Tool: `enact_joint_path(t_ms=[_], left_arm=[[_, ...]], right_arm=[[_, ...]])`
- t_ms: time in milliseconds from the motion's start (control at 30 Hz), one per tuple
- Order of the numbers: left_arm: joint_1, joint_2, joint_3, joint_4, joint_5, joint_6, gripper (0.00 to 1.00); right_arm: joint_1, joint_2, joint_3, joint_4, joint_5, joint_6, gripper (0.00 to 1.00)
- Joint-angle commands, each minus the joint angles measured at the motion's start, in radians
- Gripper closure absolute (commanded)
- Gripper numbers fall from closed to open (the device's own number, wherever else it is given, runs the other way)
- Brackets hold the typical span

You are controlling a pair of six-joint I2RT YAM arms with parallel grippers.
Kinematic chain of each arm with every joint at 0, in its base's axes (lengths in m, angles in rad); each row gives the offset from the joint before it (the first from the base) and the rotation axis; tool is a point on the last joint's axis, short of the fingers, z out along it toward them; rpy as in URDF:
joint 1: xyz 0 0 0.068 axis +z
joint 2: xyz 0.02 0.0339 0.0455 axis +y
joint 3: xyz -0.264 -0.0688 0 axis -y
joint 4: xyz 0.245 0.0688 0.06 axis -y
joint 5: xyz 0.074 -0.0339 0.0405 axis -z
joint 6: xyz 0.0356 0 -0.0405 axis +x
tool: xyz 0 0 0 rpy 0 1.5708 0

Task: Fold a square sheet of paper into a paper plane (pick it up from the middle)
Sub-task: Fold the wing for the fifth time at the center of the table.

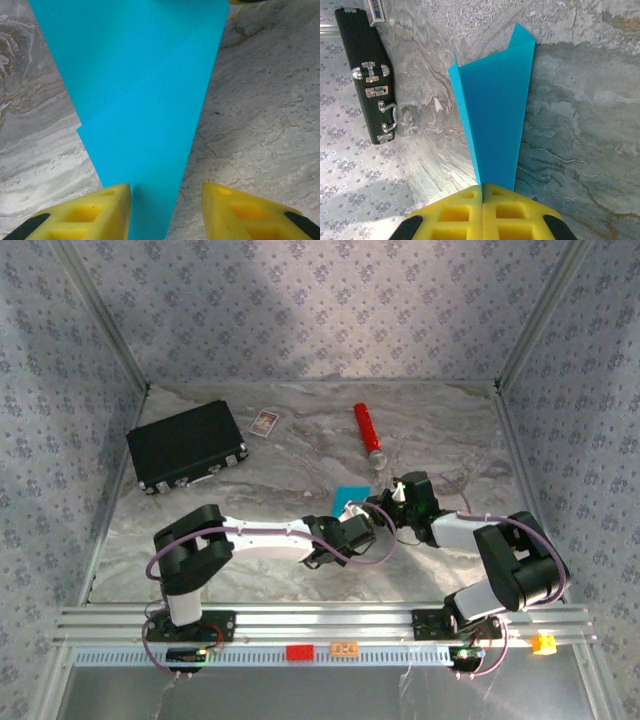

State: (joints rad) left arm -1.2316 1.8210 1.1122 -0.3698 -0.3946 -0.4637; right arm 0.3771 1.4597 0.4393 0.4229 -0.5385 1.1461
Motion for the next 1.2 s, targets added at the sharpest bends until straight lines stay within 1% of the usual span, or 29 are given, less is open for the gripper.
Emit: enact_joint_path(t_ms=[0,133,333,500,1000,1167], left_arm=[[-0.009,0.026,0.036,-0.043,-0.035,-0.007,0.6],[-0.009,0.035,0.046,-0.061,-0.053,-0.018,0.6],[-0.009,0.037,0.048,-0.068,-0.06,-0.02,0.64],[-0.01,0.035,0.043,-0.06,-0.053,-0.02,0.7],[-0.011,0.034,0.04,-0.057,-0.058,-0.03,0.83],[-0.012,0.032,0.034,-0.051,-0.061,-0.039,0.89]], right_arm=[[0.007,-0.02,-0.01,0.008,0.008,0.018,0.96],[0.008,-0.021,-0.01,0.009,0.009,0.02,0.96],[0.01,-0.025,-0.01,0.006,0.012,0.021,0.96],[0.011,-0.03,-0.013,0.004,0.015,0.021,0.96],[0.009,-0.033,-0.015,-0.004,0.023,0.019,0.95],[0.01,-0.038,-0.018,-0.007,0.028,0.017,0.94]])
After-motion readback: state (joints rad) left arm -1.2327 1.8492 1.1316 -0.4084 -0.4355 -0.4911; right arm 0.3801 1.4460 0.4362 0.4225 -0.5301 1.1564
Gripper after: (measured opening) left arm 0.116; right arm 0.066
